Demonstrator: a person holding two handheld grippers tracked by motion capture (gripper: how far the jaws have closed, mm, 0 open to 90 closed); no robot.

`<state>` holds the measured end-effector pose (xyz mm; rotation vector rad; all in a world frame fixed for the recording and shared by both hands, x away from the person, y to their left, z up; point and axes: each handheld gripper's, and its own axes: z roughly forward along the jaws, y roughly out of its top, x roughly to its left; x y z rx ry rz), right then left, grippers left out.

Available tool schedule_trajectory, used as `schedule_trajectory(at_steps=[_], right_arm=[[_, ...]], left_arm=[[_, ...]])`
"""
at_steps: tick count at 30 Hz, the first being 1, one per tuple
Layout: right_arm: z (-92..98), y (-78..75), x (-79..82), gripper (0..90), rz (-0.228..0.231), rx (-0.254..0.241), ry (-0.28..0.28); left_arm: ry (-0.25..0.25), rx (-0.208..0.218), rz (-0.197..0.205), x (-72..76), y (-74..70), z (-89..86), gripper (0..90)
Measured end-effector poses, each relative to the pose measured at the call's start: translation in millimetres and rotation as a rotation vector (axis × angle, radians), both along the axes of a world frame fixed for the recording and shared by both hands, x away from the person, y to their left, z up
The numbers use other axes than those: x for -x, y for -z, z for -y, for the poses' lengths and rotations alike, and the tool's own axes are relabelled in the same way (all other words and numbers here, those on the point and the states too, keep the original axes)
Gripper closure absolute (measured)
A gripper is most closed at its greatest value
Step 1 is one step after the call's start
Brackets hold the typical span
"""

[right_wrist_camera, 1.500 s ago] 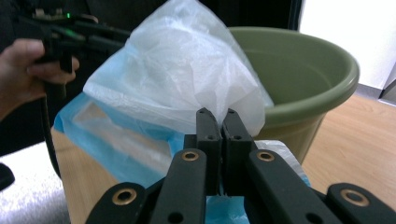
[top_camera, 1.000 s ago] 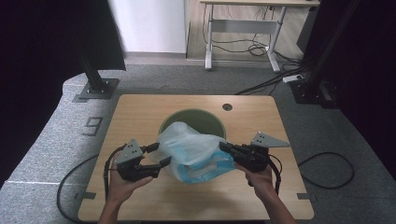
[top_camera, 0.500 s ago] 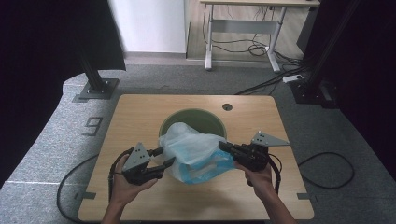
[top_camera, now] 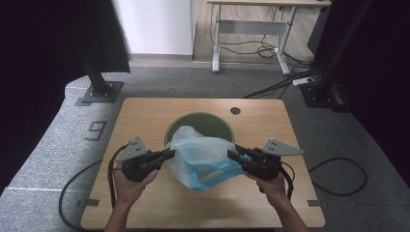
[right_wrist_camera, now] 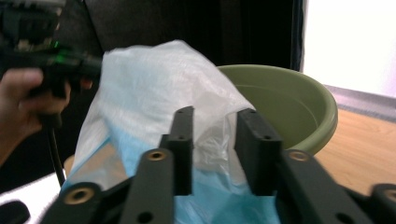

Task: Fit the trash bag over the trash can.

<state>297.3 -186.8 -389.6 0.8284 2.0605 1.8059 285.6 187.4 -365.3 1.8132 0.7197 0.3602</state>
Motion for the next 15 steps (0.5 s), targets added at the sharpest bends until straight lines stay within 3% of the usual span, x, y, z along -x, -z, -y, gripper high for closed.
schedule_trajectory(at_steps=[1,4,9,10,11,12,15], right_arm=[[1.1,1.0,7.0,57.7,0.029,0.04,0.009],[4.1,2.9,13.1,55.6,0.048,0.063,0.009],[17.7,6.9,21.0,55.8,0.04,0.065,0.011],[20.1,7.4,21.4,58.1,0.037,0.066,0.008],[23.1,7.8,21.9,70.2,0.044,0.071,0.007],[23.1,7.8,21.9,70.2,0.044,0.071,0.007],[21.6,6.1,19.6,85.8,0.052,0.079,-0.016]], left_arm=[[-0.001,0.0,-0.001,-0.4,-1.0,-0.2,89.5],[-0.014,0.001,-0.001,-1.7,-4.1,-0.8,89.7],[-0.025,0.014,-0.009,-5.6,-6.7,-1.5,89.9],[-0.024,0.015,-0.01,-6.5,-7.1,-1.3,89.9],[-0.024,0.013,-0.01,-7.4,-7.4,-0.8,90.0],[-0.025,0.012,-0.009,-7.9,-7.7,-0.5,90.0],[-0.027,0.016,-0.005,-11.2,-10.9,-0.2,89.9]])
